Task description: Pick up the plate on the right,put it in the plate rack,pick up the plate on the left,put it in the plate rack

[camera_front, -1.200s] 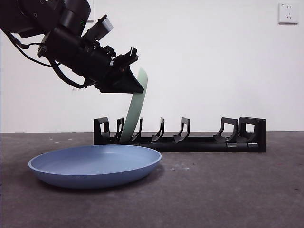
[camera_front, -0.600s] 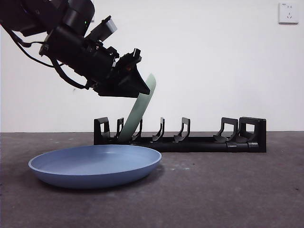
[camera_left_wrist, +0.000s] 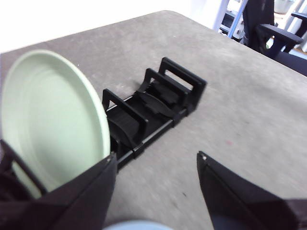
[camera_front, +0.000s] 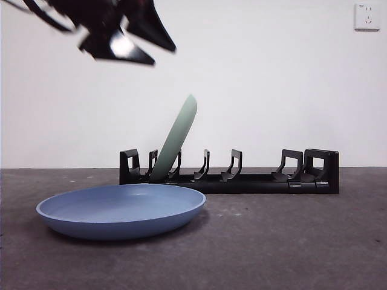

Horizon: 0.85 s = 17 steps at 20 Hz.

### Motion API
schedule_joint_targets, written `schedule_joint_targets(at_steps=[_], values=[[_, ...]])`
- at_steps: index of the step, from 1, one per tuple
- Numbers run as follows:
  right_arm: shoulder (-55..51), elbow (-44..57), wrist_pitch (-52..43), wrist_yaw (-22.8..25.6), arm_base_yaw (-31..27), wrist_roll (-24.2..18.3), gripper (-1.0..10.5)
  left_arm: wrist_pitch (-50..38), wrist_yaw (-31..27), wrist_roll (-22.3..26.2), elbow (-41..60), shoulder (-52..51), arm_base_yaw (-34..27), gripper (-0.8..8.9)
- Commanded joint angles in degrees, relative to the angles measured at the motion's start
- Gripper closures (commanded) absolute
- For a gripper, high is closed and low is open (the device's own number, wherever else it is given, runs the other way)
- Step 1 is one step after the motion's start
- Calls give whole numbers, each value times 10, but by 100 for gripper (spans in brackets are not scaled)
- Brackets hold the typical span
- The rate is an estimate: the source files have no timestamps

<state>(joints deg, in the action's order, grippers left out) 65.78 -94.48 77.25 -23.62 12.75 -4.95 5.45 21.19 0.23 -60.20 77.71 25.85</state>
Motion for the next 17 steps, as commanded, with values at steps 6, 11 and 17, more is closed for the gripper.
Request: schedule_joint_targets(at_steps=[6,11,17], values=[[108,6,-54,-36,14,4,569,225,-7,176,1,-233,0,489],[227,6,-98,-28,77,5,569,327,-35,227,1,-345,0,409],[379,6,-177,34,153,36,568,441,-121,294,1,-396,1,273]])
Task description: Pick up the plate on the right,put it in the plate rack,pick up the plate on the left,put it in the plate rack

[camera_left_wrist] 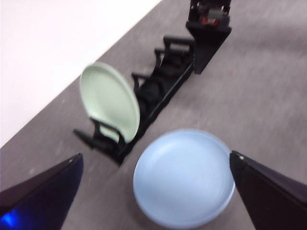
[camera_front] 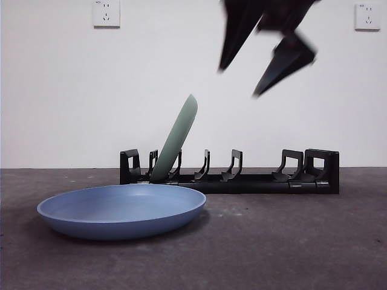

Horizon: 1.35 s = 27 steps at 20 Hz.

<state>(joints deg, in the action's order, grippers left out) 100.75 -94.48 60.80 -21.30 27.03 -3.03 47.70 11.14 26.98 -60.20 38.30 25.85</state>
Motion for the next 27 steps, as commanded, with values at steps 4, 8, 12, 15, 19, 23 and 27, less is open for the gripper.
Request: schedule_joint_targets(at_steps=[4,8,12,15,19,23,27], values=[[115,6,-54,38,40,31,568,54,-51,59,1,-1,1,273],[171,6,-89,43,57,46,569,54,-52,63,1,5,1,274],[204,6,-108,53,68,61,569,54,-52,63,1,13,3,274],[220,6,-115,55,75,65,574,54,-52,63,1,19,12,274],[223,6,-115,56,79,66,864,54,-52,63,1,28,25,274],[223,6,-109,57,79,72,959,54,-52,63,1,44,52,274],[216,6,-89,53,78,68,959,65,-52,95,1,73,114,274]])
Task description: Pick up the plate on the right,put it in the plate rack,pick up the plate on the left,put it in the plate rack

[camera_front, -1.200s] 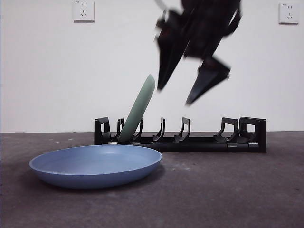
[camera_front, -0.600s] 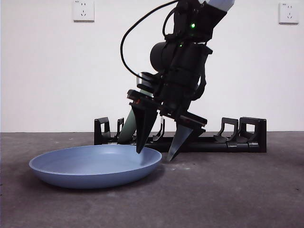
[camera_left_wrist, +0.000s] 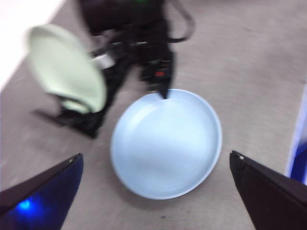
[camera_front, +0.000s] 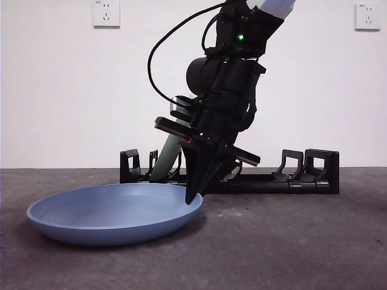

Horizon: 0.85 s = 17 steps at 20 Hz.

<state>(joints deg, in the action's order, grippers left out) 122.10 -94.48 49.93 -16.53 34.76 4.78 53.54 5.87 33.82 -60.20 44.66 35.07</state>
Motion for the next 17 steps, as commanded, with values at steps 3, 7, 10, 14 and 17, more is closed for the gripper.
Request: schedule_joint_targets(at_steps=[3,7,10,14,17], values=[[-37,6,53,5,-4,-27,959,17,-27,58,1,39,89,274],[-135,6,88,3,-24,-30,959,16,-110,102,1,87,180,274],[-210,6,119,0,-46,-31,959,-6,-165,131,1,123,230,274],[-279,6,167,-24,-68,-35,959,-57,-233,163,1,172,263,280],[-308,6,187,-44,-71,-35,959,-97,-261,179,1,203,266,284]])
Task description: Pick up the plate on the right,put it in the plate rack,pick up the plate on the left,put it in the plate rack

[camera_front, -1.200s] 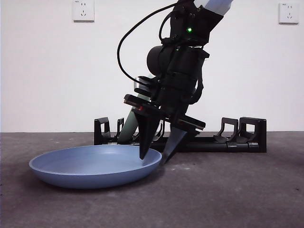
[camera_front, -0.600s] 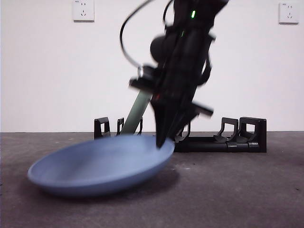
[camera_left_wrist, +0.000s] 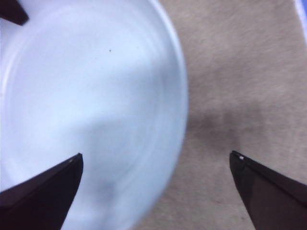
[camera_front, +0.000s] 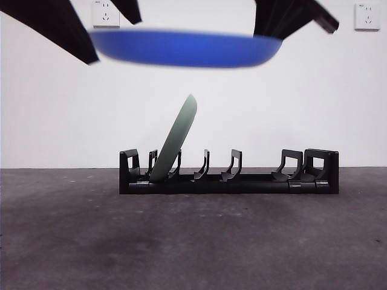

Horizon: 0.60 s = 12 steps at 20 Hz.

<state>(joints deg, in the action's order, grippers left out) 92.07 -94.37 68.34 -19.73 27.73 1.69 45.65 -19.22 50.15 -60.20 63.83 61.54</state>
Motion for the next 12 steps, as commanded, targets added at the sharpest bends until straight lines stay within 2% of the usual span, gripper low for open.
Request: schedule_joint_targets(at_steps=[1,2,5,7,9,11,12], values=[[-13,5,8,-17,-1,-4,959,-28,-20,16,1,19,2,292],[-17,5,12,-17,-1,-4,959,-33,-28,16,1,25,2,360],[-23,5,23,-17,-1,-4,959,-33,-33,11,1,28,4,665],[-23,5,26,-17,-1,-4,959,-30,-33,4,1,27,4,734],[-23,5,29,-17,-1,-3,959,-28,-29,-5,1,27,5,739],[-23,5,27,-14,-1,-2,959,-28,-29,-11,1,27,10,826],[-23,5,27,-11,-1,-2,959,-28,-29,-12,1,27,13,822]])
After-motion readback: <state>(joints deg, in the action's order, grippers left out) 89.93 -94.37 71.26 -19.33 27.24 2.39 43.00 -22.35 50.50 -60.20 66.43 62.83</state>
